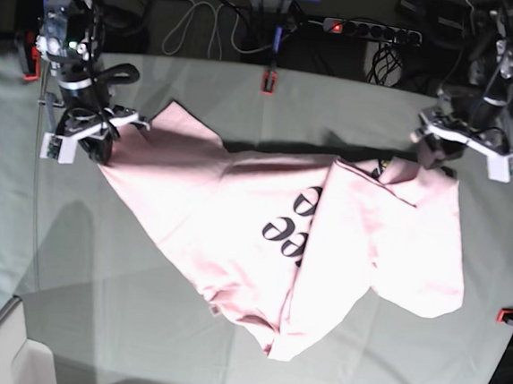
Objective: Layout the t-shirt on the table in an organized manner, then fold the t-shirt properly
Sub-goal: 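Pass the shirt edge to the right gripper and grasp another edge with left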
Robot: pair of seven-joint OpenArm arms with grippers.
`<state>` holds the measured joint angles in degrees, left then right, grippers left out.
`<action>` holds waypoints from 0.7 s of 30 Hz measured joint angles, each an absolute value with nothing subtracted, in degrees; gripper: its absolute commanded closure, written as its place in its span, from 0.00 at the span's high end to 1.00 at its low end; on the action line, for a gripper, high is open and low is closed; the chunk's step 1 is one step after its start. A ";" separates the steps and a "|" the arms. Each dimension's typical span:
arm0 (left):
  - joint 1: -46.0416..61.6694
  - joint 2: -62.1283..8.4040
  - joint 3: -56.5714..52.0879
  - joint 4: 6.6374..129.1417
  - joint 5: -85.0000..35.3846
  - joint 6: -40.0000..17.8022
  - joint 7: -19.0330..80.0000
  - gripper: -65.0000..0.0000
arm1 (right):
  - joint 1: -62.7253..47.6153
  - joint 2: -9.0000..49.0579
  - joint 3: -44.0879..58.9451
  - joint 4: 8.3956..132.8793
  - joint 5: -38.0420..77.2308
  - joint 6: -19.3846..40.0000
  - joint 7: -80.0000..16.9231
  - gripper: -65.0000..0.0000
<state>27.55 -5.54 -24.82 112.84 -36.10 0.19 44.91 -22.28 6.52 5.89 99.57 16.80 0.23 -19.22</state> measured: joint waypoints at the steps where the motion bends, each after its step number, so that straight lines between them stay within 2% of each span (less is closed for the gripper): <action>1: 26.79 -5.54 -24.29 112.75 -36.14 0.25 44.80 0.37 | -22.31 6.50 5.89 99.57 16.78 0.21 -19.20 0.00; 8: 21.76 -5.54 -23.35 112.42 -35.44 0.30 46.04 0.37 | -24.32 6.52 5.78 99.59 16.75 0.21 -19.00 0.00; 15: 11.97 -5.67 -23.46 104.01 -35.46 0.47 48.31 0.66 | -25.04 6.59 5.74 98.67 16.75 0.21 -18.81 0.00; 21: 7.97 -5.65 -23.46 92.18 -35.35 0.71 47.77 0.67 | -25.43 6.59 5.74 96.73 16.75 0.21 -18.81 0.00</action>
